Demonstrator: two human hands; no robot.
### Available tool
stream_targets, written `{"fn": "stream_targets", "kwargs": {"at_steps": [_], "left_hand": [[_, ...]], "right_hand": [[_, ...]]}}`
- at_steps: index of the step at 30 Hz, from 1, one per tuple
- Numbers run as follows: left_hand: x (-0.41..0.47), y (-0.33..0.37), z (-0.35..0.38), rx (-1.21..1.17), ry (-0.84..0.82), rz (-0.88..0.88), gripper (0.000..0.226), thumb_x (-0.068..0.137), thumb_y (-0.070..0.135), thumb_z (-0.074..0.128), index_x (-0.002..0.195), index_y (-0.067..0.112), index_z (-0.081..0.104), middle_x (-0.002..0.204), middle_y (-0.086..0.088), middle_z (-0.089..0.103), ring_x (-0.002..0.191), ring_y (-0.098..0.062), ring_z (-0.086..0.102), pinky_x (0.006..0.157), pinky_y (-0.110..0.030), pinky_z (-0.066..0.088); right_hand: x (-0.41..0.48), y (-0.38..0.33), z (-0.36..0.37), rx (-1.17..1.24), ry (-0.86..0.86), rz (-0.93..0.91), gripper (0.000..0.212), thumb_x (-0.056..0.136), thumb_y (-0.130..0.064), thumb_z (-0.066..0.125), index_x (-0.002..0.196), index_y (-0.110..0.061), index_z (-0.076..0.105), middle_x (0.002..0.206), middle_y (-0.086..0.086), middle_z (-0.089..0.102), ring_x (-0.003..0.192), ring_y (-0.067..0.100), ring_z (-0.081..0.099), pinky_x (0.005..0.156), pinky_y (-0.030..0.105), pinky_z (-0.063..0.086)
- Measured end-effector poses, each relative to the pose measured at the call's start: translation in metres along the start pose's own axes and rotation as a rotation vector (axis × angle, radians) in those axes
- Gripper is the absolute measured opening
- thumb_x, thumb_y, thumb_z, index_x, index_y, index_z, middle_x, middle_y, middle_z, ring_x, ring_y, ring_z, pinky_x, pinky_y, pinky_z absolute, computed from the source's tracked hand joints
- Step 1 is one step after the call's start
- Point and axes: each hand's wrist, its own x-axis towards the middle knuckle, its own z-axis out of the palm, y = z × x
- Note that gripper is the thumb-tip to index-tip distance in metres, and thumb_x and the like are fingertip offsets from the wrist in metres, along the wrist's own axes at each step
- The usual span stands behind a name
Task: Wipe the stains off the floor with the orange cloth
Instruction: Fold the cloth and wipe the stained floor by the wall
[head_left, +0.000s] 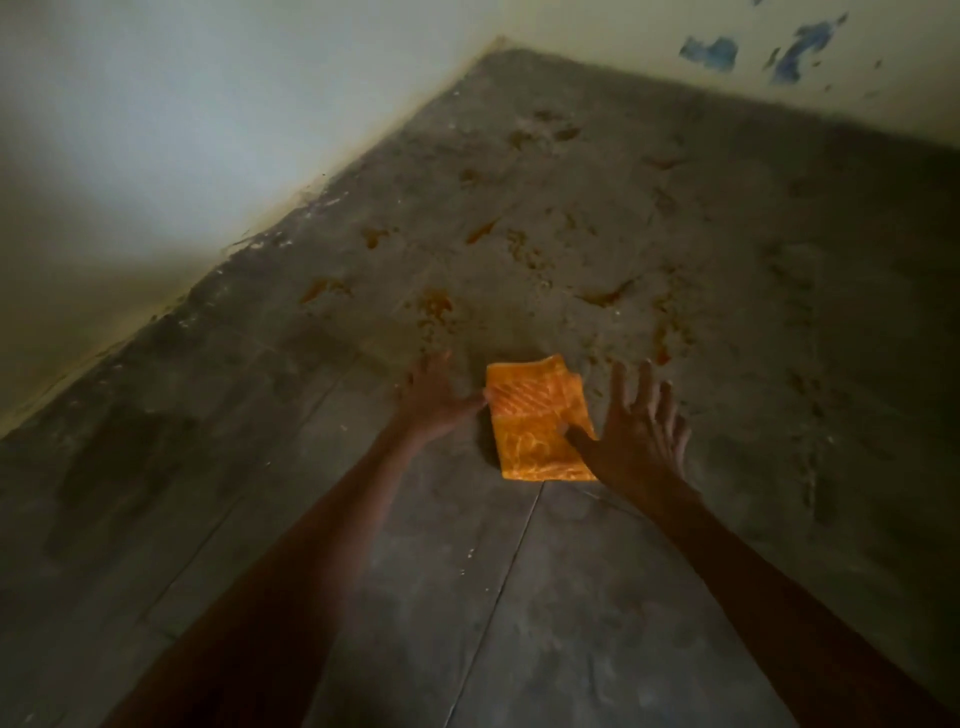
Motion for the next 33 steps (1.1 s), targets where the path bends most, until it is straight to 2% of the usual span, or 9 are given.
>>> {"fn": "stream_targets", "kwargs": {"at_steps": [4, 6, 15, 19, 21, 24, 27, 30, 33], "left_hand": [[0.005, -0.027, 0.003, 0.315, -0.003, -0.045, 0.121, 0.068, 0.069, 0.068, 0.154, 0.021, -0.002, 0.163, -0.003, -0.014, 0.149, -0.027, -0.015, 0.117, -0.057, -0.007], [0.002, -0.044, 0.001, 0.376, -0.091, -0.090, 0.140, 0.055, 0.076, 0.070, 0.153, 0.021, -0.013, 0.160, 0.000, -0.027, 0.146, -0.024, -0.025, 0.115, -0.059, -0.014], [-0.010, -0.092, -0.013, 0.475, -0.219, 0.089, 0.161, 0.030, 0.091, 0.057, 0.146, 0.023, -0.031, 0.150, 0.010, -0.044, 0.137, -0.016, -0.042, 0.111, -0.057, -0.022], [-0.013, -0.093, -0.015, 0.463, -0.188, 0.079, 0.162, 0.028, 0.092, 0.054, 0.146, 0.021, -0.031, 0.152, 0.009, -0.042, 0.137, -0.014, -0.042, 0.112, -0.057, -0.022], [-0.014, -0.091, -0.018, 0.466, -0.197, 0.080, 0.161, 0.031, 0.092, 0.055, 0.146, 0.021, -0.031, 0.152, 0.008, -0.042, 0.137, -0.015, -0.042, 0.112, -0.059, -0.021], [-0.015, -0.089, -0.015, 0.485, -0.204, 0.069, 0.160, 0.032, 0.091, 0.055, 0.145, 0.020, -0.033, 0.150, 0.007, -0.045, 0.137, -0.016, -0.044, 0.112, -0.060, -0.020], [-0.015, -0.087, -0.012, 0.481, -0.187, 0.072, 0.160, 0.032, 0.091, 0.057, 0.145, 0.021, -0.033, 0.149, 0.007, -0.045, 0.136, -0.015, -0.044, 0.111, -0.059, -0.022], [-0.017, -0.089, -0.012, 0.456, -0.169, 0.065, 0.162, 0.028, 0.091, 0.056, 0.146, 0.022, -0.031, 0.151, 0.009, -0.042, 0.137, -0.013, -0.042, 0.112, -0.057, -0.022], [-0.016, -0.087, -0.016, 0.455, -0.165, 0.065, 0.163, 0.028, 0.090, 0.059, 0.147, 0.022, -0.031, 0.152, 0.010, -0.041, 0.138, -0.012, -0.041, 0.112, -0.057, -0.021]], "right_hand": [[0.034, -0.025, 0.030, -0.049, 0.036, -0.415, 0.077, 0.085, -0.070, 0.043, 0.152, -0.032, 0.032, 0.168, 0.006, 0.009, 0.153, 0.037, 0.006, 0.118, 0.064, 0.018], [0.043, -0.045, 0.063, -0.148, -0.091, -0.510, 0.075, 0.086, -0.076, 0.031, 0.152, -0.042, 0.023, 0.168, -0.003, 0.002, 0.154, 0.033, 0.000, 0.117, 0.068, 0.009], [0.178, -0.088, 0.064, -0.087, 0.013, -0.204, 0.070, 0.094, -0.067, 0.020, 0.156, -0.035, 0.016, 0.167, 0.001, 0.012, 0.153, 0.038, 0.005, 0.113, 0.073, 0.004], [0.042, -0.073, 0.081, -0.199, 0.016, -0.800, 0.067, 0.099, -0.053, 0.031, 0.159, -0.027, 0.015, 0.166, 0.004, 0.020, 0.152, 0.039, 0.013, 0.115, 0.068, 0.010], [0.017, -0.013, 0.076, -0.187, 0.017, -0.882, 0.072, 0.095, -0.051, 0.044, 0.158, -0.026, 0.022, 0.162, 0.004, 0.030, 0.152, 0.033, 0.017, 0.119, 0.062, 0.010], [0.099, 0.030, 0.061, -0.276, 0.043, -0.386, 0.075, 0.096, -0.054, 0.039, 0.159, -0.025, 0.012, 0.162, 0.003, 0.027, 0.150, 0.035, 0.018, 0.115, 0.064, 0.018], [0.150, -0.047, 0.057, -0.126, 0.058, -0.067, 0.066, 0.098, -0.054, 0.026, 0.158, -0.028, 0.014, 0.165, 0.003, 0.020, 0.151, 0.036, 0.017, 0.114, 0.071, 0.014], [0.081, -0.114, 0.087, -0.199, 0.028, -0.579, 0.067, 0.096, -0.050, 0.026, 0.158, -0.025, 0.017, 0.163, 0.004, 0.027, 0.149, 0.039, 0.021, 0.113, 0.070, 0.013], [0.035, -0.066, 0.083, -0.187, 0.008, -0.923, 0.064, 0.097, -0.049, 0.035, 0.157, -0.029, 0.025, 0.161, 0.000, 0.032, 0.149, 0.034, 0.024, 0.116, 0.064, 0.015]]}}
